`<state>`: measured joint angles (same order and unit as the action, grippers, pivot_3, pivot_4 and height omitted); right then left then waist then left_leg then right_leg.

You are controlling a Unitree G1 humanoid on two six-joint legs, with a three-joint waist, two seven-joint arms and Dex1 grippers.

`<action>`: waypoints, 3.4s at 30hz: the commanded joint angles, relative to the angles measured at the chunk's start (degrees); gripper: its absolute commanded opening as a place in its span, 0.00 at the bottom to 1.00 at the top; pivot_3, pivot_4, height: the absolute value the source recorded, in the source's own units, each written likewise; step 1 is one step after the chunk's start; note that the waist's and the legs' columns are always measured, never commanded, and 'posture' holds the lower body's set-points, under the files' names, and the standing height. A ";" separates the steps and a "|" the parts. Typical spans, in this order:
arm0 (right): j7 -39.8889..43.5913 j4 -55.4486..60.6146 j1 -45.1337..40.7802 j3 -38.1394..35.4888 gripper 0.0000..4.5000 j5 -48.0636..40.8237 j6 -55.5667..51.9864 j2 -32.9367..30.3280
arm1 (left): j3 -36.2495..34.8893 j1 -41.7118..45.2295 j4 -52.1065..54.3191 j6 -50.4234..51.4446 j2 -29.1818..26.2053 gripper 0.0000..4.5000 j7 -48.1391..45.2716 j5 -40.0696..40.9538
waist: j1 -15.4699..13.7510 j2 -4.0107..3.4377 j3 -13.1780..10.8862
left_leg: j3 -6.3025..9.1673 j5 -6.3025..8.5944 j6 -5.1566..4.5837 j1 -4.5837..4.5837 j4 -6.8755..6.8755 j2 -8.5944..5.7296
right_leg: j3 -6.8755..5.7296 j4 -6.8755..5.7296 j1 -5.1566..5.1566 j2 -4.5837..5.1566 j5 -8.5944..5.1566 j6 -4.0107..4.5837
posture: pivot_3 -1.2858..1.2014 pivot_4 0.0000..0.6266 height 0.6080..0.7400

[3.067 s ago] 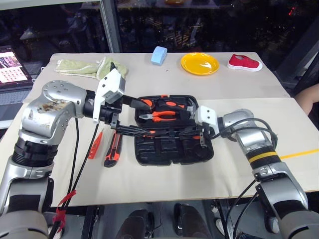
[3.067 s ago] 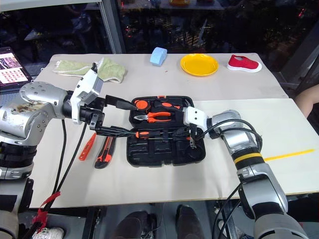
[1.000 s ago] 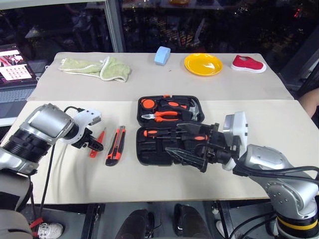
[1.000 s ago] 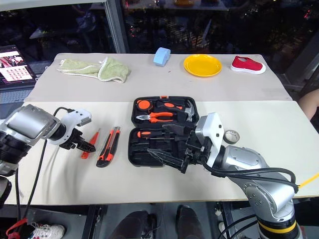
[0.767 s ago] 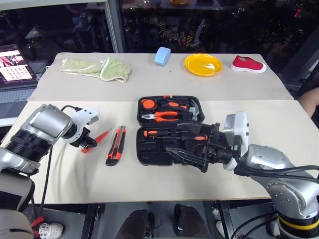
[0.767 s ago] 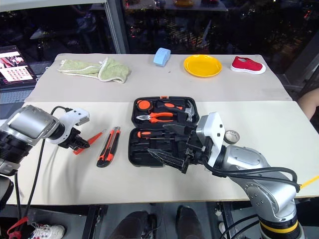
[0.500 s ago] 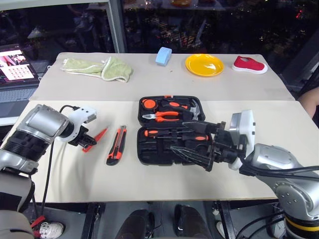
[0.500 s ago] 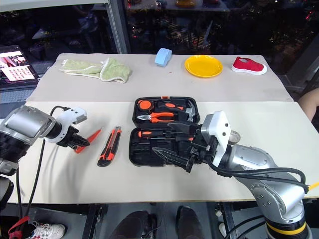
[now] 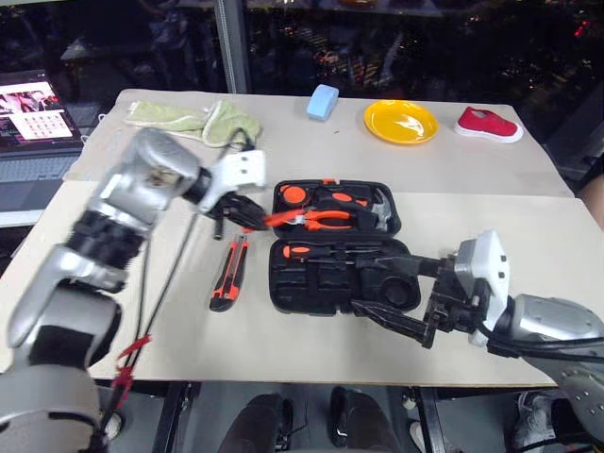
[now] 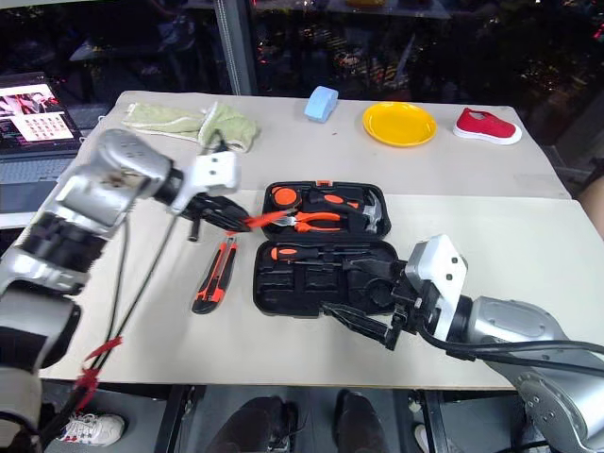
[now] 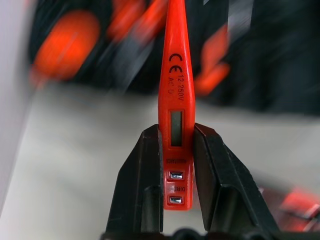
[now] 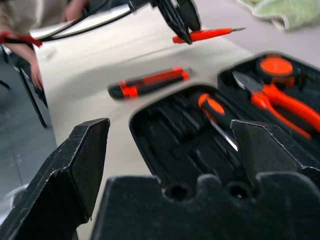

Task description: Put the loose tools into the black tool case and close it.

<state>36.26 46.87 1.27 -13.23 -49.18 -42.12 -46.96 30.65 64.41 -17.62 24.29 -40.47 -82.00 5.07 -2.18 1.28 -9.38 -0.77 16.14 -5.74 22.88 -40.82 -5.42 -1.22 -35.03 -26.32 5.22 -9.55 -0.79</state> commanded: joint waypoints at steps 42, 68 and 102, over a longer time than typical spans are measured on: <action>-10.58 7.25 6.67 -3.30 1.00 1.44 2.00 5.10 | 10.43 0.47 -1.09 17.90 14.32 0.09 -3.39 -12.73 | 0.00 -0.05 0.04 | -0.02 0.12 -0.32 -0.07 -0.30 0.07 | 0.20 -0.12 0.15 -0.11 0.00 -0.16 | 0.52 0.24 0.94; -6.23 4.00 8.72 -6.00 1.00 3.03 2.44 3.99 | -18.79 -9.13 -4.56 7.06 17.40 0.39 2.32 8.27 | 0.14 -0.08 0.06 | -0.01 0.11 -0.29 -0.08 -0.38 0.06 | 0.19 -0.19 0.12 -0.12 0.01 -0.16 | 0.52 0.24 0.94; -6.88 3.62 8.17 -8.63 1.00 -0.25 0.64 1.03 | -13.57 -23.64 -0.96 -1.68 18.53 0.00 12.63 2.77 | -0.09 -0.08 0.08 | -0.02 0.17 -0.17 -0.14 -0.32 0.05 | 0.26 -0.15 0.18 -0.03 0.05 -0.15 | 0.52 0.24 0.94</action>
<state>29.67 49.92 9.96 -20.67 -48.57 -41.66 -45.46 15.88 41.96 -19.41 23.69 -21.27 -69.91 9.14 -2.27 1.19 -9.30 -0.79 16.30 -5.91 22.75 -41.14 -5.37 -0.97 -35.18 -26.14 5.18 -9.50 -0.95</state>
